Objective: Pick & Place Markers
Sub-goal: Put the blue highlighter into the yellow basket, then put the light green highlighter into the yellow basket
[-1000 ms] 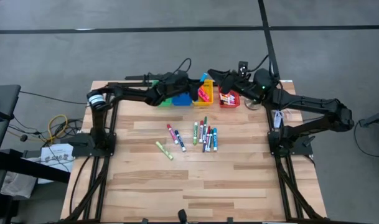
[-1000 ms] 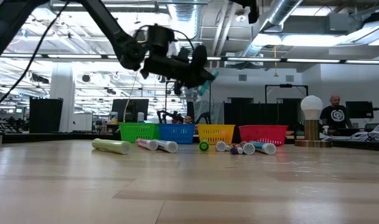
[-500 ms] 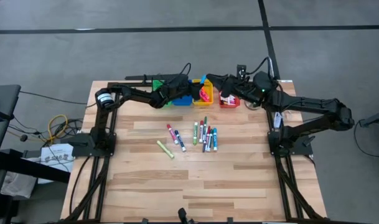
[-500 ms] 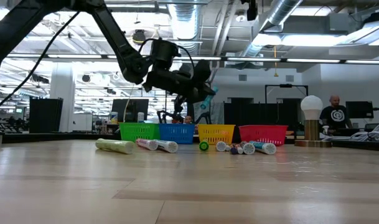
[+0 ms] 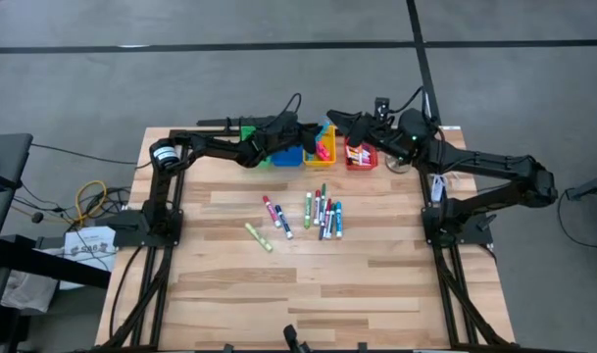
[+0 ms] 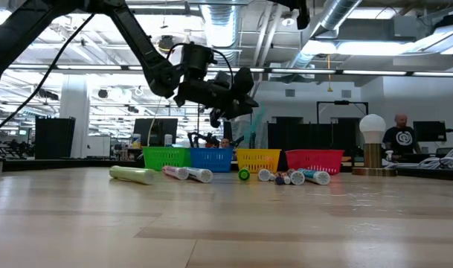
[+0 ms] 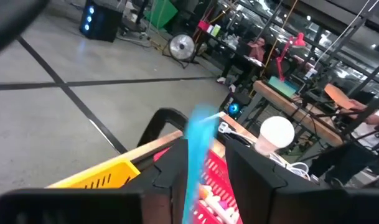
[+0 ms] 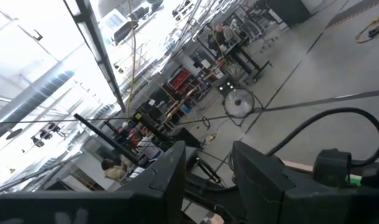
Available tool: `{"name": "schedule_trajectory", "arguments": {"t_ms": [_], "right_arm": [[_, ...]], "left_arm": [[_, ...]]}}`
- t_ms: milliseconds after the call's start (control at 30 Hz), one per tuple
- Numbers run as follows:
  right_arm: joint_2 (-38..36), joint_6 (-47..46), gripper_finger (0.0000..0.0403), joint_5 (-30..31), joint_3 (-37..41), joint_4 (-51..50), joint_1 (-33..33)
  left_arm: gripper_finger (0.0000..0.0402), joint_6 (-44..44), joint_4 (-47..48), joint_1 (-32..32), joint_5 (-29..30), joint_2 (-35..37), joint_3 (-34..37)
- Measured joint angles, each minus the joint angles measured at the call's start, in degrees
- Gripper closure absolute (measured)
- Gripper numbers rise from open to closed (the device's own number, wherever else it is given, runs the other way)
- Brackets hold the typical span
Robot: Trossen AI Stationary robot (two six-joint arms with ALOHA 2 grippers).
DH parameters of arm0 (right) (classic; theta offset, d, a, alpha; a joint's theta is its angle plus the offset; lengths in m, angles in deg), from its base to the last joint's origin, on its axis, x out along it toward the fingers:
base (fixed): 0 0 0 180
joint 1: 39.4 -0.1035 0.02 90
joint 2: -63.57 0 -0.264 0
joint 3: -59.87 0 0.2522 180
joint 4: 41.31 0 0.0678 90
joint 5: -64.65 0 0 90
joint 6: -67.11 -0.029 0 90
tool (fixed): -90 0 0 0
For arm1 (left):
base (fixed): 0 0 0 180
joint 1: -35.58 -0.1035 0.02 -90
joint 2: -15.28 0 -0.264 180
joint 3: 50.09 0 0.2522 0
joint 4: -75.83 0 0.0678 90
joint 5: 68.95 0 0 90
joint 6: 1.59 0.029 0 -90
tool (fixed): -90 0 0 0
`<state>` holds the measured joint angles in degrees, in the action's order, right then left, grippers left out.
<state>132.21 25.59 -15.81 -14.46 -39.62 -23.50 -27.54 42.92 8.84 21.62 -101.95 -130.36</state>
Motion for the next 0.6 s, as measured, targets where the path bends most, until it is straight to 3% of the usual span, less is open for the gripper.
{"name": "schedule_trajectory", "arguments": {"t_ms": [433,600], "right_arm": [[0.02,-0.02,0.0280,0.33,0.01,0.02,-0.11],[0.02,0.07,0.0280,0.33,0.01,0.00,-0.11]], "left_arm": [[0.0288,0.20,0.33,0.07,1.82,0.01,-0.10],[0.0286,3.02,0.33,0.07,-0.50,0.02,-0.10]]}}
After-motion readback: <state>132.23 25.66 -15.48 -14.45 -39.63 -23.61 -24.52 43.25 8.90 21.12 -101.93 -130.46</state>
